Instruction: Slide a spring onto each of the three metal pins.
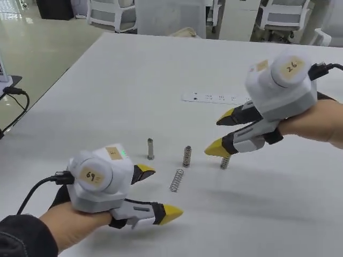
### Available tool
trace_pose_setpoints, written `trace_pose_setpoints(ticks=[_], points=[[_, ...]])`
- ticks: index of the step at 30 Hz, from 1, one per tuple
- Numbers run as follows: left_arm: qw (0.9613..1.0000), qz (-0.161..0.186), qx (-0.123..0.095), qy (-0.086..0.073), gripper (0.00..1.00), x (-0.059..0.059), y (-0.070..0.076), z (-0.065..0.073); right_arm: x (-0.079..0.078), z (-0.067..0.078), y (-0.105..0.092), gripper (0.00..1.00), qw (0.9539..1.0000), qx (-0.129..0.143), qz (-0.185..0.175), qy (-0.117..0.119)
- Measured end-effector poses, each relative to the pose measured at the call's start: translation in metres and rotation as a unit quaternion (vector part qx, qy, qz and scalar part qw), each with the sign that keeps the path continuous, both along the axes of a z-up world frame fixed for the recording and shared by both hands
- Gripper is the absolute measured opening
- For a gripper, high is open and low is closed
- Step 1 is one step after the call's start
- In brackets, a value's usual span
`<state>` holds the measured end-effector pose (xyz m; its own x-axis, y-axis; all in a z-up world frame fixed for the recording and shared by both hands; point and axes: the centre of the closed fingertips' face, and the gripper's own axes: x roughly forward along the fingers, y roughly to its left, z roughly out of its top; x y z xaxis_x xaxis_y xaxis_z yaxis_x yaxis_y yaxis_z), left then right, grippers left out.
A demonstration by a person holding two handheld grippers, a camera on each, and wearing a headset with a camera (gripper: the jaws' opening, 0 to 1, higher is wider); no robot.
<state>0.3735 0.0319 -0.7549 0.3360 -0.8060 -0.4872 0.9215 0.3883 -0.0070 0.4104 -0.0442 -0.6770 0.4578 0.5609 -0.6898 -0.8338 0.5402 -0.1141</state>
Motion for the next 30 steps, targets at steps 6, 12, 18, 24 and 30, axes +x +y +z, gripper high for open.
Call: trace_pose_setpoints(ticks=[6,12,18,24,30], points=[[0.9998,0.014,0.004,0.010,0.55,0.008,-0.002,-0.006,-0.011,0.004,-0.013,0.45,0.9997,0.014,-0.020,-0.007],[0.9995,0.028,0.012,0.007,0.53,0.015,-0.003,-0.009,-0.022,0.005,-0.028,0.44,0.9983,0.029,-0.048,-0.014],[0.9991,0.037,0.019,0.007,0.51,0.017,-0.007,-0.013,-0.034,0.001,-0.042,0.44,0.9962,0.042,-0.075,-0.014],[0.9987,0.047,0.020,0.010,0.50,0.021,-0.009,-0.017,-0.047,-0.003,-0.052,0.44,0.9929,0.060,-0.102,-0.014],[0.9984,0.049,0.024,0.011,0.48,0.022,-0.012,-0.021,-0.062,-0.010,-0.056,0.44,0.9893,0.078,-0.123,-0.011]])
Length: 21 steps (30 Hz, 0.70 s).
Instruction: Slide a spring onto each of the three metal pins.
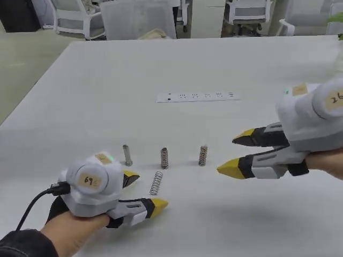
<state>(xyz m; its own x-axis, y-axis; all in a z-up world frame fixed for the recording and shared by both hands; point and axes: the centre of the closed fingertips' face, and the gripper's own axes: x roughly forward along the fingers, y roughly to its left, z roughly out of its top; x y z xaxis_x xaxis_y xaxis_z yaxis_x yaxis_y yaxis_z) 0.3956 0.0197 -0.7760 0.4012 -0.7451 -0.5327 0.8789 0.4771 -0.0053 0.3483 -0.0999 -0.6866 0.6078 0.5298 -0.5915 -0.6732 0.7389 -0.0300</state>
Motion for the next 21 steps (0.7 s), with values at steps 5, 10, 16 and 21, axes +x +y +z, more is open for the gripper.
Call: trace_pose_setpoints(ticks=[5,10,16,21], points=[[1.0000,0.002,0.001,0.000,0.47,0.001,-0.004,-0.003,-0.010,-0.008,-0.004,0.44,0.9999,0.007,-0.011,0.007],[1.0000,0.006,0.000,-0.001,0.45,0.003,-0.006,-0.003,-0.019,-0.016,-0.010,0.44,0.9995,0.014,-0.023,0.014],[0.9999,0.012,0.001,-0.001,0.42,0.006,-0.006,-0.005,-0.029,-0.028,-0.015,0.44,0.9989,0.017,-0.034,0.026],[0.9998,0.021,0.003,-0.004,0.38,0.010,-0.006,-0.007,-0.034,-0.034,-0.014,0.44,0.9984,0.023,-0.041,0.031]])
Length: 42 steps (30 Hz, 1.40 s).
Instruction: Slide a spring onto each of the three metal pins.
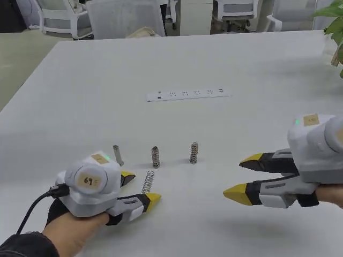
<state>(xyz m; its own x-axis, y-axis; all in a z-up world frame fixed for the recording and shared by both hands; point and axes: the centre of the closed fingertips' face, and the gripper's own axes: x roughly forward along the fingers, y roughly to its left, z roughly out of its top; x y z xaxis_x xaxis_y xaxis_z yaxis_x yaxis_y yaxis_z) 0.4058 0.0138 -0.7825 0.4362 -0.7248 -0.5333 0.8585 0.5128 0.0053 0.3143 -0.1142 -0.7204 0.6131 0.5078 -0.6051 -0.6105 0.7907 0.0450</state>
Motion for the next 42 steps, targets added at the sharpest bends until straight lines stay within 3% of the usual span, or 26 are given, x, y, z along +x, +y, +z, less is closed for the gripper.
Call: trace_pose_setpoints(ticks=[11,20,35,42], points=[[0.9999,0.001,0.012,-0.010,0.30,0.003,0.000,-0.005,-0.001,-0.003,0.007,0.44,1.0000,0.005,0.005,0.004],[0.9999,0.002,0.010,-0.012,0.19,0.005,0.000,-0.004,-0.002,-0.005,0.008,0.43,1.0000,0.005,0.004,0.006],[0.9996,0.015,0.018,-0.016,0.12,0.011,0.018,-0.004,-0.003,-0.006,0.011,0.42,0.9999,0.009,0.010,0.009],[0.9995,0.012,0.018,-0.021,0.08,0.013,0.017,-0.005,-0.003,-0.008,0.011,0.42,0.9998,0.009,0.009,0.012]])
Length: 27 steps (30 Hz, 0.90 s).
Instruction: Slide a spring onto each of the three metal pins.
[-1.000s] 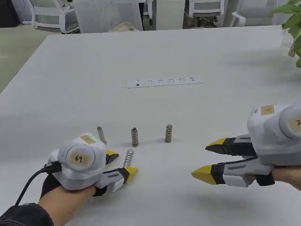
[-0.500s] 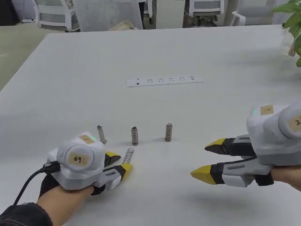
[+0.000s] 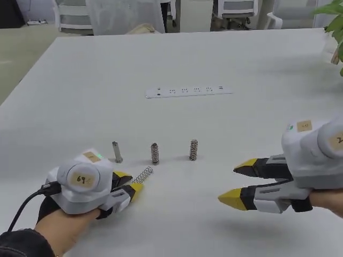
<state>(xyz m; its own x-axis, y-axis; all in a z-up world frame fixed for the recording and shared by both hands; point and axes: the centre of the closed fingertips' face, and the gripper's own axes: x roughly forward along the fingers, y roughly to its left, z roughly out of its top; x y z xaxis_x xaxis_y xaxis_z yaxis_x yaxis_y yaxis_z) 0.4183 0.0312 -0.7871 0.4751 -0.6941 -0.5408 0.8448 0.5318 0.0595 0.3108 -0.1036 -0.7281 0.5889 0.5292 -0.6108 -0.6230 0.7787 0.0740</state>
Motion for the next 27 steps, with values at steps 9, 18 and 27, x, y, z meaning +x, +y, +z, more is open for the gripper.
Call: trace_pose_setpoints(ticks=[9,18,27], points=[[1.0000,-0.007,-0.003,0.004,0.03,-0.002,-0.002,-0.001,0.000,0.000,0.000,0.42,1.0000,0.000,0.000,-0.001],[0.9997,-0.024,0.000,0.012,0.02,-0.012,0.003,0.002,0.000,0.005,0.006,0.41,0.9999,0.000,0.009,-0.005],[0.9982,-0.059,-0.008,0.005,0.02,-0.034,0.005,0.018,0.000,0.009,0.014,0.40,0.9998,0.003,0.021,-0.007]])
